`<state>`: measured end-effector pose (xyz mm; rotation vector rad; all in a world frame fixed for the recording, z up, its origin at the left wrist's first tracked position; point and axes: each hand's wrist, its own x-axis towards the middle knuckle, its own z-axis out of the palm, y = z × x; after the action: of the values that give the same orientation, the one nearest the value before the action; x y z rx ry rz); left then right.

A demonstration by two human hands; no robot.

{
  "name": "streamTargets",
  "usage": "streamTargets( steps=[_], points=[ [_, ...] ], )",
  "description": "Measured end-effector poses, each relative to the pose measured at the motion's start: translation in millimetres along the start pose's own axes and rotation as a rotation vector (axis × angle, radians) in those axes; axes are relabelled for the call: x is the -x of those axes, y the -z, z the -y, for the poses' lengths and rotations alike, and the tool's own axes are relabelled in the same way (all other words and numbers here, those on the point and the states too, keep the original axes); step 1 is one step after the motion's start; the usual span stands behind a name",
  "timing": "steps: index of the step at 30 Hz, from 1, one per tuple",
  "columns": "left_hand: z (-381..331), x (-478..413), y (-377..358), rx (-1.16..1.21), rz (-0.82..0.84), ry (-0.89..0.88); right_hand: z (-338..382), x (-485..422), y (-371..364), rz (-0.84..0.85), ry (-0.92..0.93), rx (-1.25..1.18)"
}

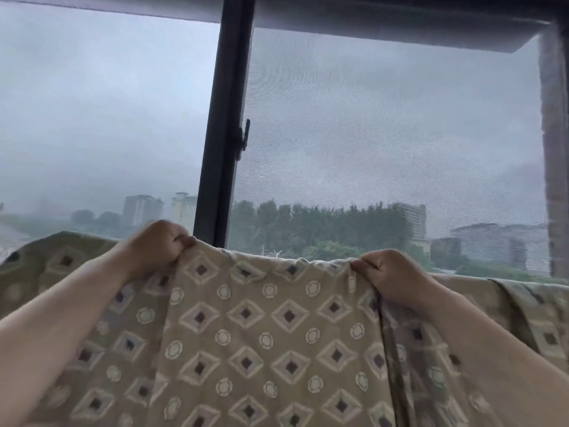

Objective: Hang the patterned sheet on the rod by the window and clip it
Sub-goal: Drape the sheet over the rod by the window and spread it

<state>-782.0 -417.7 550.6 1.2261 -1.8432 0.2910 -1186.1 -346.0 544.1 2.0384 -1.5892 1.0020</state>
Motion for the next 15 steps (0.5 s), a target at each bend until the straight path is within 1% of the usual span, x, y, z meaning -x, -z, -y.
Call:
streamTargets(
  steps=[3,5,8,10,12,15],
  points=[
    [9,-12,1,0.129,-0.103,-0.05,48,-12,-17,-0.006,0.04,-0.101],
    [13,-18,3,0.19,-0.136,-0.061,87,-24,-29,0.001,0.048,-0.14],
    [14,-17,9,0.228,-0.145,-0.114,140,-42,-44,0.073,0.08,-0.058],
    [27,-14,18,0.225,-0.094,-0.178,159,-47,-51,0.131,0.085,0.011],
    [55,-10,37,0.161,0.004,-0.182,168,-47,-53,0.203,0.061,0.031],
    [124,-3,71,0.005,0.149,-0.037,168,-49,-50,0.279,0.013,0.04]
  ],
)
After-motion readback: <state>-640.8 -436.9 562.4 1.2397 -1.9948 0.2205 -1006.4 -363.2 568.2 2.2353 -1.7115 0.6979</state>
